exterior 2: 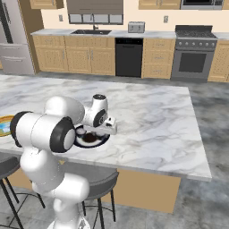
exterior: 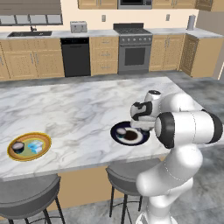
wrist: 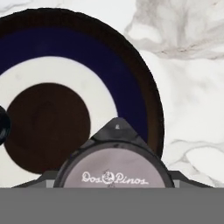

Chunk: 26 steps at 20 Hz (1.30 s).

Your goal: Place two yogurt containers on each plate.

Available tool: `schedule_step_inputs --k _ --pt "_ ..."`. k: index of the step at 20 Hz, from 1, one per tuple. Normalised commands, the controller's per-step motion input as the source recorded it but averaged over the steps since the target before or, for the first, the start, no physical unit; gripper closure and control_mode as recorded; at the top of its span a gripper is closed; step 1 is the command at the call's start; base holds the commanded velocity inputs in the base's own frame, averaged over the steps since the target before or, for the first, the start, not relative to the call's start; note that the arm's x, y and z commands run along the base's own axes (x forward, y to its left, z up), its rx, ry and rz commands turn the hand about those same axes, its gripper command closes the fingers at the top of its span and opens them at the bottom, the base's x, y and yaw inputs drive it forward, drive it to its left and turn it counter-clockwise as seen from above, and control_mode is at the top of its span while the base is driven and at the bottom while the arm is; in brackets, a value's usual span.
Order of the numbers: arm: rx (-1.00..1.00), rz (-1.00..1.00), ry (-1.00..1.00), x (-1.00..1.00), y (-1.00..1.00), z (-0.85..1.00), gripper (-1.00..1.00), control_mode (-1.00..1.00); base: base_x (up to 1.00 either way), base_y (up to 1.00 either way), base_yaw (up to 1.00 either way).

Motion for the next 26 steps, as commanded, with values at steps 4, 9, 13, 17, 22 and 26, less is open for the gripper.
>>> schedule_step_inputs --k 4,9,13,17,22,26 --pt "0.0 0.0 0.0 0.1 0.16 -0.11 1.0 -1.0 0.0 0.0 0.0" --pt "0.0 0.0 0.0 0.0 0.19 -0.08 -1.0 -1.0 0.0 0.0 0.0" --pt "0.0 0.0 0.0 0.01 0.06 -0.13 -1.0 -1.0 0.0 0.0 0.0" --pt "0.0 0.0 0.0 0.0 0.0 -0.04 -1.0 -1.0 0.0 0.0 0.0" --pt "0.0 0.0 0.0 0.0 0.0 0.02 -1.0 -1.0 0.0 0.0 0.0" --pt "0.0 0.0 0.0 0.0 0.0 0.38 -1.0 -1.0 0.0 0.0 0.0"
